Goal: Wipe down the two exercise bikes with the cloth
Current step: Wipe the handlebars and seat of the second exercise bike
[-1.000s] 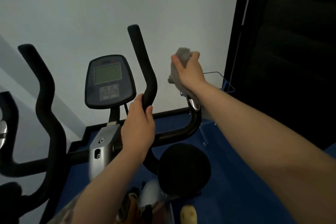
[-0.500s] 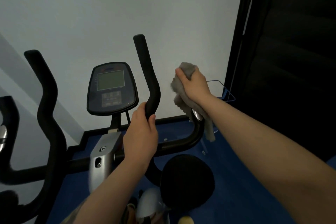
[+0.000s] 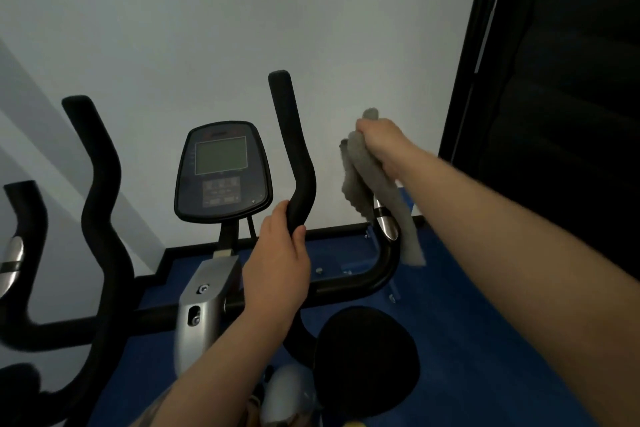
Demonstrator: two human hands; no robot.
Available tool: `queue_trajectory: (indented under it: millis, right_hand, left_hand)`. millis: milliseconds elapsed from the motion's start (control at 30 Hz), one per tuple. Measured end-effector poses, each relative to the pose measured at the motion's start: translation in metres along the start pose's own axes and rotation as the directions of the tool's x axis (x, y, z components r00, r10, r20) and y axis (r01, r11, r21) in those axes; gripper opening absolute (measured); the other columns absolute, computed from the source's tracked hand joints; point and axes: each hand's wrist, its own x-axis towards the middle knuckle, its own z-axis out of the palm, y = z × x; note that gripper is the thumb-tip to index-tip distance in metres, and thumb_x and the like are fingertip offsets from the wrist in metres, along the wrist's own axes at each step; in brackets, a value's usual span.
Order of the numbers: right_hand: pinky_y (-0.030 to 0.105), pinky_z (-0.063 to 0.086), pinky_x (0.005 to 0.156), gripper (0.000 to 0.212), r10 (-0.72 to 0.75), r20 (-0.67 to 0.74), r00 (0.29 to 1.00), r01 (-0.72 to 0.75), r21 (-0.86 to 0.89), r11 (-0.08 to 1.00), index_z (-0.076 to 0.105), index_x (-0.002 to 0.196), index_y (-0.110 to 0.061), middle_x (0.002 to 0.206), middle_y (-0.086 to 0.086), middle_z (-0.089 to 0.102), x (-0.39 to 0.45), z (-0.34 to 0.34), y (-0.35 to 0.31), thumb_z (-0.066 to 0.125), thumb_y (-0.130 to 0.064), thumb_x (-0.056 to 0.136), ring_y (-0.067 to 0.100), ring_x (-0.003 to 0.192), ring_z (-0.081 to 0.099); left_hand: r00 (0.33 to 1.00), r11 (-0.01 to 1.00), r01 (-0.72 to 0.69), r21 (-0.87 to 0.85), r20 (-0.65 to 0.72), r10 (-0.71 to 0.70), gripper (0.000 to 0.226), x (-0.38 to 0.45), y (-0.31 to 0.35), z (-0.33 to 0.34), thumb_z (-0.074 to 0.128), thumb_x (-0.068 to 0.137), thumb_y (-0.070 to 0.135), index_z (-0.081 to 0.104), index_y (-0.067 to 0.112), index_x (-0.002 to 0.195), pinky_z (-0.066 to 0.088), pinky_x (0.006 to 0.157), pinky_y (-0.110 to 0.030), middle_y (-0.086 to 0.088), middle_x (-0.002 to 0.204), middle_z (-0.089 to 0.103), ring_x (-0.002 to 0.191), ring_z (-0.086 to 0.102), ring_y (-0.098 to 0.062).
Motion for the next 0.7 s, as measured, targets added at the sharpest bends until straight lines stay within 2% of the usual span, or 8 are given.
queue_trajectory:
  millis: [100,167,233,333,400,467,567,700]
  right_hand:
    - [0.045,0.048,0.097,0.027,0.084,0.087,0.993,-0.095,0.139,0.986,0.057,0.121,-0.003,0.116,0.017,0.058,0.0,-0.002,-0.019,0.049,-0.015,0.098,0.034,0.111,0.057]
    - [0.037,0.051,0.081,0.014,0.003,-0.071,0.997,0.008,0.167,0.986,0.058,0.1,-0.01,0.098,0.008,0.062,-0.004,0.009,0.004,0.054,-0.022,0.094,0.029,0.095,0.062]
    - [0.03,0.044,0.062,0.027,-0.23,-0.224,0.947,0.192,-0.177,0.965,0.045,0.108,-0.015,0.096,-0.004,0.057,-0.019,0.023,0.037,0.06,-0.027,0.09,0.018,0.079,0.058]
    - [0.03,0.033,0.054,0.053,-0.499,-0.174,0.849,0.307,-0.606,0.734,0.03,0.13,-0.013,0.114,0.006,0.052,-0.024,0.021,0.052,0.055,-0.044,0.094,0.021,0.08,0.051]
    - [0.033,0.04,0.059,0.051,-0.58,-0.07,0.812,0.336,-0.756,0.562,0.04,0.13,-0.015,0.114,0.009,0.051,-0.014,0.013,0.037,0.044,-0.054,0.097,0.025,0.086,0.057]
    - [0.033,0.045,0.064,0.045,-0.532,0.004,0.847,0.296,-0.834,0.465,0.058,0.116,-0.018,0.102,0.008,0.058,-0.006,0.008,0.014,0.036,-0.053,0.1,0.024,0.084,0.059]
    - [0.032,0.035,0.064,0.063,-0.375,-0.112,0.92,0.206,-0.675,0.708,0.066,0.09,-0.013,0.079,0.002,0.057,-0.002,0.012,0.005,0.021,-0.057,0.101,0.022,0.075,0.055]
    - [0.031,0.042,0.067,0.026,-0.453,-0.158,0.877,0.371,-0.376,0.849,0.054,0.121,-0.022,0.089,-0.005,0.063,-0.005,0.01,0.027,0.042,-0.033,0.101,0.016,0.084,0.06]
  left_hand:
    - [1.0,1.0,0.012,-0.006,0.006,-0.012,0.041,0.0,-0.001,0.001,0.04,0.102,0.031,0.034,0.028,0.143,0.04,0.076,-0.031,0.006,0.126,0.054,0.095,0.052,-0.009]
    - [1.0,1.0,0.018,-0.012,0.009,-0.017,0.041,0.0,-0.001,0.001,0.04,0.102,0.031,0.034,0.029,0.142,0.042,0.077,-0.032,0.006,0.125,0.054,0.096,0.052,-0.009]
    - [1.0,1.0,0.012,-0.021,0.008,-0.012,0.041,-0.001,-0.001,0.0,0.04,0.102,0.032,0.034,0.03,0.142,0.045,0.079,-0.034,0.007,0.125,0.055,0.098,0.054,-0.011]
    - [1.0,1.0,0.009,-0.018,0.007,-0.009,0.041,0.001,0.0,0.001,0.039,0.102,0.032,0.032,0.031,0.143,0.047,0.08,-0.036,0.008,0.125,0.054,0.095,0.053,-0.009]
    - [1.0,1.0,0.016,-0.014,0.012,-0.016,0.042,0.001,0.0,0.001,0.039,0.102,0.032,0.032,0.03,0.144,0.046,0.079,-0.034,0.007,0.125,0.055,0.095,0.053,-0.009]
    - [1.0,1.0,0.014,-0.006,0.006,-0.014,0.042,0.0,-0.001,0.001,0.039,0.102,0.033,0.033,0.029,0.144,0.048,0.081,-0.037,0.006,0.126,0.055,0.099,0.056,-0.014]
    - [1.0,1.0,0.02,-0.008,0.011,-0.02,0.041,-0.001,0.002,0.0,0.039,0.102,0.033,0.034,0.028,0.143,0.049,0.082,-0.039,0.005,0.126,0.055,0.102,0.057,-0.016]
    - [1.0,0.999,0.019,-0.028,0.012,-0.019,0.041,0.0,-0.001,0.0,0.039,0.102,0.033,0.033,0.03,0.143,0.047,0.08,-0.036,0.007,0.125,0.055,0.096,0.054,-0.01]
